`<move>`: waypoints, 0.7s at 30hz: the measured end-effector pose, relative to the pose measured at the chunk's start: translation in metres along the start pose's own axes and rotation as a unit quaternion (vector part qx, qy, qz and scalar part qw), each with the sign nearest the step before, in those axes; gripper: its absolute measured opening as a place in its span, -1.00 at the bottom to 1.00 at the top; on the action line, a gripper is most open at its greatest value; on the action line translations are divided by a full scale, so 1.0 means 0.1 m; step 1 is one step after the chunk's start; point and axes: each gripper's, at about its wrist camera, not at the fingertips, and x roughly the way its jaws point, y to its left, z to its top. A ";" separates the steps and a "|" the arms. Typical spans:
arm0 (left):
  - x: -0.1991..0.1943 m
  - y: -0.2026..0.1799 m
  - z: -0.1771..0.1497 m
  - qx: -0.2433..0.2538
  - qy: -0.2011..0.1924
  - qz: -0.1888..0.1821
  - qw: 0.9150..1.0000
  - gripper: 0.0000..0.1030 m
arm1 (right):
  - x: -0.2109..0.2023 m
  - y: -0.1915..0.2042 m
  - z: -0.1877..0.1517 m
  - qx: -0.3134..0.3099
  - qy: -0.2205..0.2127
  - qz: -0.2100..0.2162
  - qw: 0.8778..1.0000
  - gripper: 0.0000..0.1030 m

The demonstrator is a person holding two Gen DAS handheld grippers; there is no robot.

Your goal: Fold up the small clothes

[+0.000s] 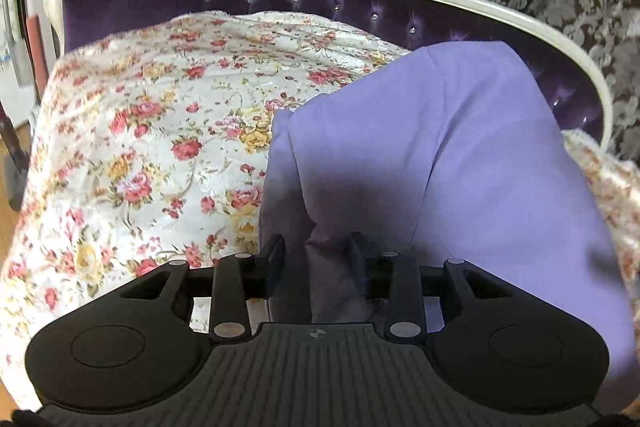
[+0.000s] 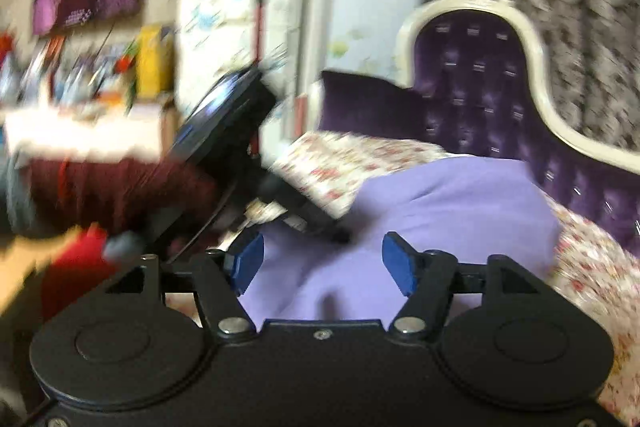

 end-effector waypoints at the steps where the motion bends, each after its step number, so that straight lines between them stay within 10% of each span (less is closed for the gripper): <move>1: 0.00 -0.01 0.00 0.005 -0.001 0.007 1.000 -0.23 | 0.00 -0.14 0.04 0.024 -0.004 -0.011 1.000 0.34; 9: -0.02 0.00 -0.01 0.011 -0.003 0.016 1.000 -0.19 | 0.44 -0.95 0.10 0.144 0.001 -0.116 0.983 0.32; 21: 0.01 -0.05 -0.02 0.033 -0.006 0.032 0.999 -0.15 | 1.02 -1.02 0.03 0.131 0.079 -0.163 0.975 0.22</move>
